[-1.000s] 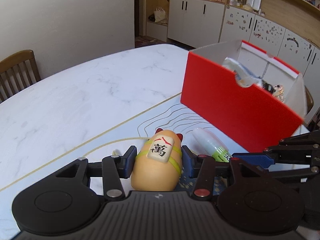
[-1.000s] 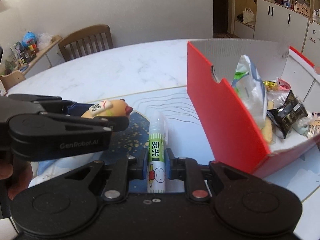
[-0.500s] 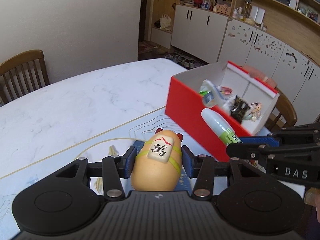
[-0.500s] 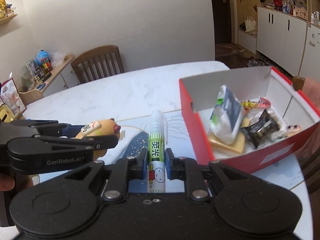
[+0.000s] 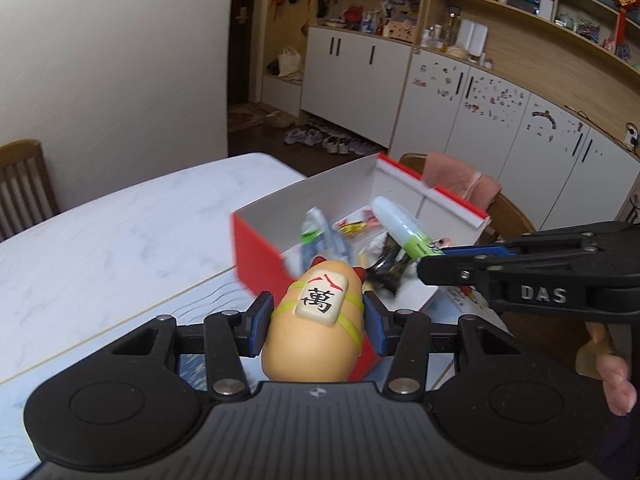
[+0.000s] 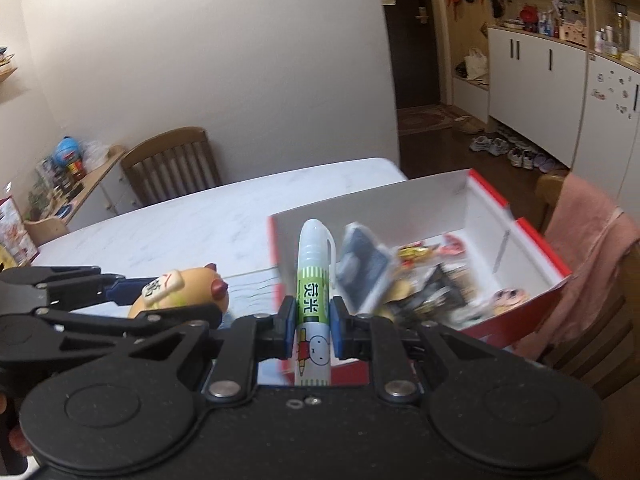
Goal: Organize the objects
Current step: 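Carry the lucky-cat figure and glue stick over the shoebox with both grippers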
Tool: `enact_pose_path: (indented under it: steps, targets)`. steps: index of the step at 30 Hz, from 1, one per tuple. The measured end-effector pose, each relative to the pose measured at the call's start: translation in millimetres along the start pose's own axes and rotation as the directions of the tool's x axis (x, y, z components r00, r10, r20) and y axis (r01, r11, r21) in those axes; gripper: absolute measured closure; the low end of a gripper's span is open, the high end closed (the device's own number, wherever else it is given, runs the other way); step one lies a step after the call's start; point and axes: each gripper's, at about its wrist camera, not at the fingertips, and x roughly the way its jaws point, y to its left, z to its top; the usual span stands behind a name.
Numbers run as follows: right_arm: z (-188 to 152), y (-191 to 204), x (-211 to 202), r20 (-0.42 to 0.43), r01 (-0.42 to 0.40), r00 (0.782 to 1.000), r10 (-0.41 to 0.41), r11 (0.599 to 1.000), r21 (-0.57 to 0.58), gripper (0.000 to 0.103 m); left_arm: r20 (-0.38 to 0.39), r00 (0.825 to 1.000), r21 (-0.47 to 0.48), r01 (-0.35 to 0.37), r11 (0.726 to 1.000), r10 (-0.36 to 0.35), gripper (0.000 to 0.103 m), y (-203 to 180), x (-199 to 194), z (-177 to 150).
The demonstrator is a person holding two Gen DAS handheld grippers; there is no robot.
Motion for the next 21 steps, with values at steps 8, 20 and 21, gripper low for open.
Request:
enact_pose_path:
  steps: [8, 20, 21]
  targets:
    - [18, -56, 10, 0.012, 0.038, 0.999, -0.039, 0.999, 0.005, 0.086, 0.005, 1.000, 0.047, -0.001, 0.999, 0.001, 0.056, -50, 46, 27]
    - [38, -112, 51, -0.037, 0.051, 0.998, -0.050, 0.999, 0.017, 0.086, -0.041, 0.998, 0.088, -0.040, 0.995, 0.043, 0.056, -84, 125, 57]
    - [39, -115, 56, -0.045, 0.047, 0.998, -0.046, 0.999, 0.013, 0.086, -0.050, 0.998, 0.089, -0.041, 0.995, 0.046, 0.056, -85, 132, 59]
